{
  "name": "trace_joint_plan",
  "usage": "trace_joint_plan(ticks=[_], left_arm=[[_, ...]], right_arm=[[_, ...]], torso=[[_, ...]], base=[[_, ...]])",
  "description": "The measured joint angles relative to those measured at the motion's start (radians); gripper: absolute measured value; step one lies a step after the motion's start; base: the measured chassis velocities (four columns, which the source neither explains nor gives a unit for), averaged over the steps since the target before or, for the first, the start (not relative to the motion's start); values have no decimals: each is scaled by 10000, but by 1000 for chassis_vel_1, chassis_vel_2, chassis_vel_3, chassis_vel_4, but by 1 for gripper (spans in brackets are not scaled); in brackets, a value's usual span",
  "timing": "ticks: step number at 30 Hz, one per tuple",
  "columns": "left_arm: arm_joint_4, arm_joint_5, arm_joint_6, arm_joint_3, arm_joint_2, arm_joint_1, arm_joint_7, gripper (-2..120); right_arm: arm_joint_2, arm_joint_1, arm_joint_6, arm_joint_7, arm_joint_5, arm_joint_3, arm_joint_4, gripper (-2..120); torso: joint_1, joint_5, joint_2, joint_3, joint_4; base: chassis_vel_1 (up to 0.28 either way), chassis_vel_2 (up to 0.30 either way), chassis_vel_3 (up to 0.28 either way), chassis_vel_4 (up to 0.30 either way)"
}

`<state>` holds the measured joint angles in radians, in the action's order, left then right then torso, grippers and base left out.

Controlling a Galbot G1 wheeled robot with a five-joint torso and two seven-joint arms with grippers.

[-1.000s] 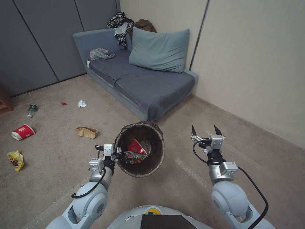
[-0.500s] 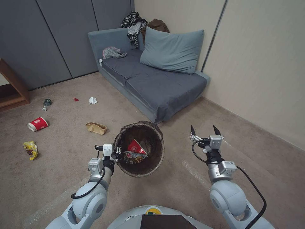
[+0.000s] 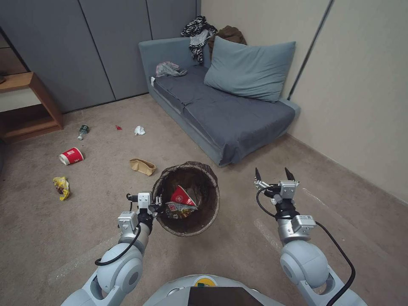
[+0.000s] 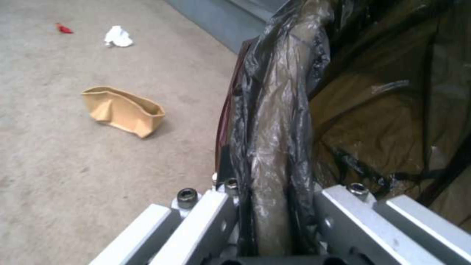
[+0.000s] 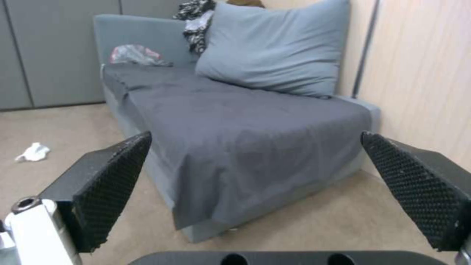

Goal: Pick up the trash bin, then pick up the garbage from the floor and place it into the trash bin.

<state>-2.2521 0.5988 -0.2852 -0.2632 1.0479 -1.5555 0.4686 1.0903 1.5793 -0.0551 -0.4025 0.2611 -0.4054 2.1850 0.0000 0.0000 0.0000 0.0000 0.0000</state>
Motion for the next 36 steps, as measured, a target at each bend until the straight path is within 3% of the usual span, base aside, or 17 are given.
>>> trace_joint_plan(ticks=[36], left_arm=[[-71, -93, 56, -47, -28, -133, -9, 2]], right_arm=[[164, -4, 0, -105, -152, 152, -43, 100]], torso=[[0, -1, 0, 0, -1]], base=[[58, 56, 59, 60]])
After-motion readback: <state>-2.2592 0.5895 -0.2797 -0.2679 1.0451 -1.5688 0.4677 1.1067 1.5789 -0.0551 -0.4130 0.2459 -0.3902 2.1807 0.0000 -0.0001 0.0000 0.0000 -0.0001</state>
